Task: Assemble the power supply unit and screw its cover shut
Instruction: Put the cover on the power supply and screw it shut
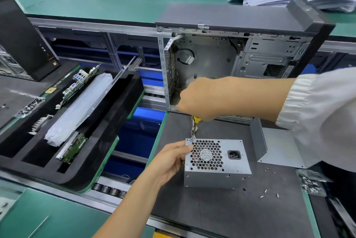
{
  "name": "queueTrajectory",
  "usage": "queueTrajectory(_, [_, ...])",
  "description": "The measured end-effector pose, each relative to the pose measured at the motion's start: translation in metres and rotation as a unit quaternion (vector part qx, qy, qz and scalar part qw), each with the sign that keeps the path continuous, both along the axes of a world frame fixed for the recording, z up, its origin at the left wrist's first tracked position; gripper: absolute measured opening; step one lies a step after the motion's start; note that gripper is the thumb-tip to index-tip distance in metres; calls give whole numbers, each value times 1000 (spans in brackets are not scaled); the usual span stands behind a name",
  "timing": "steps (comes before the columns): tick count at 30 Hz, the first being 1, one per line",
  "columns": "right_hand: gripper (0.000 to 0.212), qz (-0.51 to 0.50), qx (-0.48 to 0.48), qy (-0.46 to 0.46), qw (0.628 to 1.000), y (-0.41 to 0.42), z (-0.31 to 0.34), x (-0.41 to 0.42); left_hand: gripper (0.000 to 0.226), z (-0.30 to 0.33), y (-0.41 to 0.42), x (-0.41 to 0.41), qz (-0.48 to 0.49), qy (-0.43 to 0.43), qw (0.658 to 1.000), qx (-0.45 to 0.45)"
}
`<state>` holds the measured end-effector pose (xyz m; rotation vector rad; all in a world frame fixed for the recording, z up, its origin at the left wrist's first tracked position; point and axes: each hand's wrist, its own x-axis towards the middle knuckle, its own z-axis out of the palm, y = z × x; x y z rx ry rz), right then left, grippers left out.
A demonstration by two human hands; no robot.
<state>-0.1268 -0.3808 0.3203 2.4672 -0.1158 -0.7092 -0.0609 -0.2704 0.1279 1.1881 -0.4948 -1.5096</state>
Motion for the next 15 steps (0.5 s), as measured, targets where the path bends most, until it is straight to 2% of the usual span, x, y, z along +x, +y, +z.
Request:
queueTrajectory(6, [13, 38, -50, -4, 998, 13, -4, 1, 26, 1, 0, 0, -5, -3, 1000, 1])
queueTrajectory(11, [22, -8, 10, 12, 1000, 13, -4, 2, 25, 1, 0, 1, -5, -4, 1000, 1])
queueTrajectory(14, [7, 8, 15, -22, 1000, 11, 2, 3, 25, 1, 0, 1, -7, -7, 1000, -1])
queueTrajectory(15, [14, 12, 7, -40, 999, 12, 3, 3, 25, 1, 1, 1, -7, -7, 1000, -3])
